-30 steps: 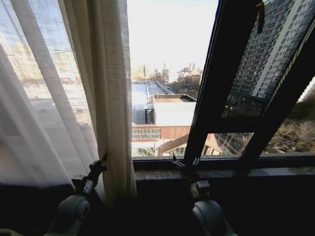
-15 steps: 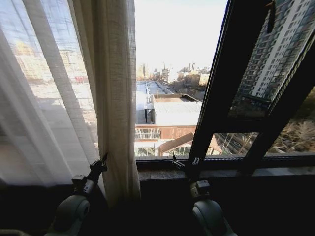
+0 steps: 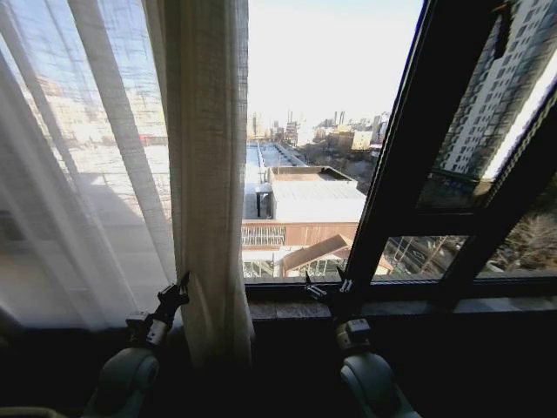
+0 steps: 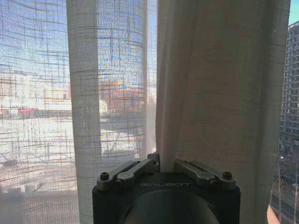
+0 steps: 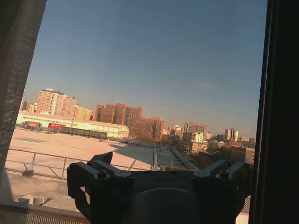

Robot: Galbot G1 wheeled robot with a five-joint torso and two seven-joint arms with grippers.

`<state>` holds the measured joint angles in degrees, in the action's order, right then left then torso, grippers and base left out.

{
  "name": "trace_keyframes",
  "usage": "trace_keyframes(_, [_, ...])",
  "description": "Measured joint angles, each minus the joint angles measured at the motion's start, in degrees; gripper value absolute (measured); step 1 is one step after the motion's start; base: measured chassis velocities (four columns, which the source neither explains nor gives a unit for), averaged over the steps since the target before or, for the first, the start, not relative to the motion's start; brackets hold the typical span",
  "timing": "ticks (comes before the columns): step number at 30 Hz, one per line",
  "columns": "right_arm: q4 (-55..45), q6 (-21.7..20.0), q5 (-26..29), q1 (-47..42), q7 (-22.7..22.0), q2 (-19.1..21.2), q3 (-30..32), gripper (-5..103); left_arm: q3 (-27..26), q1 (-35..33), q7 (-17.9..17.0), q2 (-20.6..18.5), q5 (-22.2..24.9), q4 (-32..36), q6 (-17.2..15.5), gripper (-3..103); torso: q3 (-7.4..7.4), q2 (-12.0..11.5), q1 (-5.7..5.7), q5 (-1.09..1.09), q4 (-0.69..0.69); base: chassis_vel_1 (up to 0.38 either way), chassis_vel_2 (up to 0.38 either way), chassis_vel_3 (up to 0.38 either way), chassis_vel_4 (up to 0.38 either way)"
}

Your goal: Open the curtains by pulling them apart, changing their state from closed to fully open.

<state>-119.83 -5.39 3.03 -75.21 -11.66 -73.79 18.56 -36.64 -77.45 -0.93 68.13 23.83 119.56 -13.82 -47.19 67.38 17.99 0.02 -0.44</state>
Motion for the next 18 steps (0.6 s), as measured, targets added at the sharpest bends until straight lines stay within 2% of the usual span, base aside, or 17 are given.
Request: trace_keyframes(18, [0.6,0.3,0.0,0.3,0.1,-0.2,-0.6,100,0.0,-0.1,0.0,0.5,-0.1,-0.1,0.0,0,0.00,0.0,0.00,0.00,0.00,0.000,0.000,0.000,0.000])
